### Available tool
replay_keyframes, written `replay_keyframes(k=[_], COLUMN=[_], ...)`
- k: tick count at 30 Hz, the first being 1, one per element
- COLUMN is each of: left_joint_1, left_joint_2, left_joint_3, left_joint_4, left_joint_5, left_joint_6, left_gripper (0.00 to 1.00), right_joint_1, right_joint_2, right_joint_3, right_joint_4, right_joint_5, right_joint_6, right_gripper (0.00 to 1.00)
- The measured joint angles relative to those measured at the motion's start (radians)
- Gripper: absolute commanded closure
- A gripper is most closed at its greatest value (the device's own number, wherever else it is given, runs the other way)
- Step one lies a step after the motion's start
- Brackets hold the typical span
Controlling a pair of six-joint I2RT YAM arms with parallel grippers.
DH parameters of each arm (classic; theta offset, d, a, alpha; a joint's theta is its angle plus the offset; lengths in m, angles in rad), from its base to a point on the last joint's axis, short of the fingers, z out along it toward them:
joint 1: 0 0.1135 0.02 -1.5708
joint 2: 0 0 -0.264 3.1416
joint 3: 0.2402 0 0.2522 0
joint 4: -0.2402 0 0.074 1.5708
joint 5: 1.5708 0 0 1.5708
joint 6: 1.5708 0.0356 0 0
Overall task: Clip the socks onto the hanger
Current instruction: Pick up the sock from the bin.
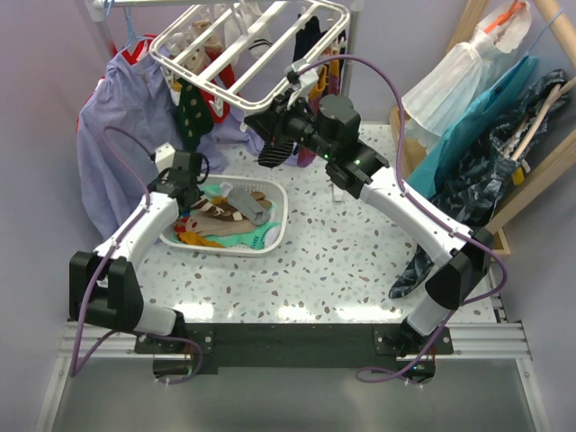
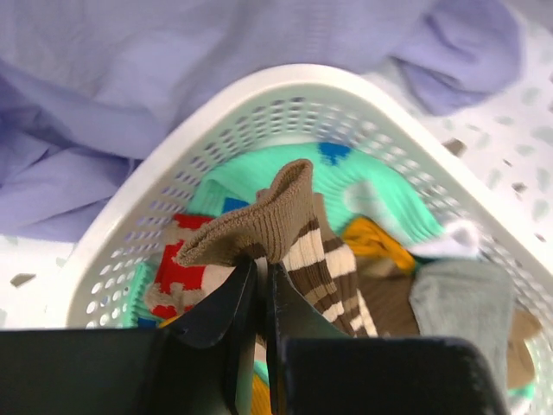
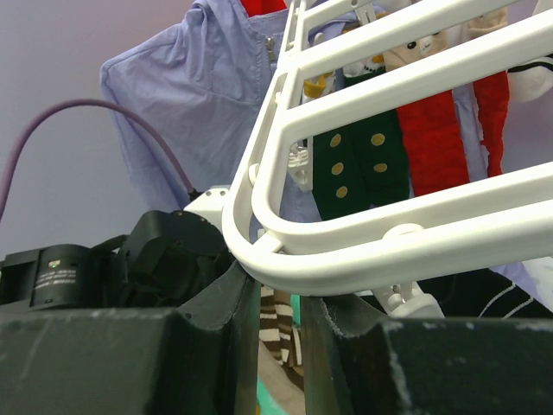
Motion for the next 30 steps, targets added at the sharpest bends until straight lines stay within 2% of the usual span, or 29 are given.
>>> replay_keyframes(k=[3,4,8,13,16,20,24,30], left_joint_1=[-0.060,-0.071,-0.089,-0.088,-0.088,-0.088,-0.089,-0.093], left_joint_2=[-0.038,-0.053,-0.169,-0.379,-0.453,-0.457,-0.384,-0.343], left_joint_3=[0.011,0.011,0.012,0.010,0.009,0.009,0.009,0.009], left_joint_4=[0.008,0.013,0.074,0.251,0.335,0.389,0.397,0.413], left_joint_5=[-0.022,-0.022,0.027,0.253,0.419,0.647,0.831,0.952], left_joint_6=[0.070,0.094,0.230,0.470,0.598,0.742,0.835,0.887], left_gripper=[0.97,1.00,1.00,1.00,1.00,1.00,1.00,1.00], right_joint_1=[-0.001,-0.001,-0.002,-0.003,-0.003,-0.005,-0.006,-0.008], right_joint_2=[0.000,0.000,0.000,0.000,0.000,0.000,0.000,0.000], right_joint_3=[0.000,0.000,0.000,0.000,0.000,0.000,0.002,0.008], right_joint_4=[0.000,0.000,-0.001,-0.002,-0.002,-0.002,-0.005,-0.014], right_joint_5=[0.000,0.000,0.000,-0.002,-0.003,-0.008,-0.013,-0.030], right_joint_6=[0.000,0.000,0.000,0.000,0.000,0.000,0.000,0.000], right_gripper=[0.96,0.96,0.96,0.96,0.96,0.96,0.96,0.96])
